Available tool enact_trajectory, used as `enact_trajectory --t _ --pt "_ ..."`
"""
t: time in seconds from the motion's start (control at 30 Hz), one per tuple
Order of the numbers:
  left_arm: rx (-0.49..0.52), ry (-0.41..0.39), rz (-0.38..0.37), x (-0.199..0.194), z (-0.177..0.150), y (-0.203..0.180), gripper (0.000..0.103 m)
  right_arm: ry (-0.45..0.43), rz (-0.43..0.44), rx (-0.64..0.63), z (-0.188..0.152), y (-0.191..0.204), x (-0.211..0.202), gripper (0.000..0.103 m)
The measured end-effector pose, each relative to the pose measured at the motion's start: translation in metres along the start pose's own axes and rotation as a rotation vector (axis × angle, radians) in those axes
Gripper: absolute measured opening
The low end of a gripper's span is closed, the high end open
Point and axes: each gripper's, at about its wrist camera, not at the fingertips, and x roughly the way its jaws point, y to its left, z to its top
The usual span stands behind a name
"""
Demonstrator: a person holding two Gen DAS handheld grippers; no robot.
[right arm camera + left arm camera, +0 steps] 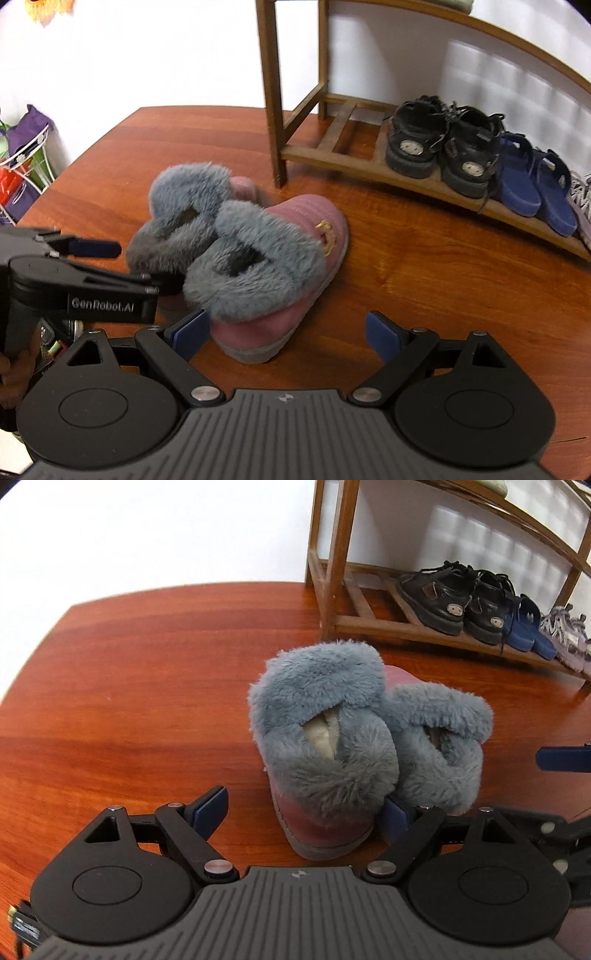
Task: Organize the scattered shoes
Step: 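Grasp one pink fluffy slipper with the right tool while the left tool grasps the other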
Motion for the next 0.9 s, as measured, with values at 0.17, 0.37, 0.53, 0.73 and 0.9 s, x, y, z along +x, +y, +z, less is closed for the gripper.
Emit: enact_trajectory --t 0.17,0.37,0.53,0.73,0.9 --pt "-0.023 0.014 -0.001 0.003 0.003 0.016 0.087 0.018 0.017 -0.015 -0.005 0.013 0.014 0.094" --pt "-0.009 0.028 -0.012 0.003 0.004 0.023 0.086 0.018 0.007 -0.023 -0.001 0.027 0.036 0.094" --pt "-0.003 0.035 -0.033 0.002 0.004 0.025 0.086 0.013 -0.032 -0.015 0.008 0.028 0.058 0.094" --pt "-0.009 0.046 -0.063 0.008 0.007 0.021 0.086 0.002 -0.055 0.023 0.010 0.009 0.061 0.094" --pt "-0.004 0.056 -0.067 0.021 0.011 0.012 0.086 -0.008 -0.063 0.058 0.004 -0.007 0.060 0.097"
